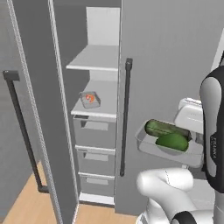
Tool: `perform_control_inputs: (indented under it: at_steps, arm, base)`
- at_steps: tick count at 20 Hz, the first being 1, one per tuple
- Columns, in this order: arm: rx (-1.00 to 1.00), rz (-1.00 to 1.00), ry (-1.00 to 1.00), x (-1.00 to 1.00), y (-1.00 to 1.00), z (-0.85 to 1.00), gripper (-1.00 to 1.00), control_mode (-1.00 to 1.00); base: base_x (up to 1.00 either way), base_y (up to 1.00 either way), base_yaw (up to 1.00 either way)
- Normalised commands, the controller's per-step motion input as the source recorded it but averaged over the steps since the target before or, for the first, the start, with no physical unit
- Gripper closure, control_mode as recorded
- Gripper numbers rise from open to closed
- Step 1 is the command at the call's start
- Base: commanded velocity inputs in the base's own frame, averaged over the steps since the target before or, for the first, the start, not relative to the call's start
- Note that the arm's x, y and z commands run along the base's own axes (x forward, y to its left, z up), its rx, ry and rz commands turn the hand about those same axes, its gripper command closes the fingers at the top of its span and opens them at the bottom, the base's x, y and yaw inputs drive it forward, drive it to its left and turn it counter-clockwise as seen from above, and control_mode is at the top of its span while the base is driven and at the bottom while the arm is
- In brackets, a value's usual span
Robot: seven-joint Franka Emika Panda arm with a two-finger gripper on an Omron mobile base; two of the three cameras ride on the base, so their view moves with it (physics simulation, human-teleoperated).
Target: Take the meat container that has the shrimp and place it on the second highest rack of the freezer. Then take the vegetable container that has the avocado and cucumber and place it on the highest rack of the freezer.
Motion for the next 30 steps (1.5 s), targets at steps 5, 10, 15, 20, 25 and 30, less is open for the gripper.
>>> perform_control_inputs:
  at_steps: [5,10,15,20,25,30]
  arm:
    - [0.00,0.00,0.00,0.00,0.00,0.00,1.00,1.00]
    - [0.00,0.00,0.00,0.00,0.00,0.00,1.00,1.00]
    - [0.00,0.00,0.00,0.00,0.00,0.00,1.00,1.00]
    - [0.01,-0.10,0.01,0.02,0.00,0.00,1.00,-1.00]
    - [0.07,-0.32,0.00,0.00,-0.09,0.12,1.00,-1.00]
    - [0.05,-0.55,0.00,0.12,0.02,0.14,1.00,-1.00]
  base:
    - [0.07,1.00,-0.29]
    - [0.32,0.80,-0.30]
    - [0.62,0.35,-0.29]
    - [0.15,0.00,-0.10]
    - [0.00,0.00,0.00]
    - [0.00,0.00,0.00]
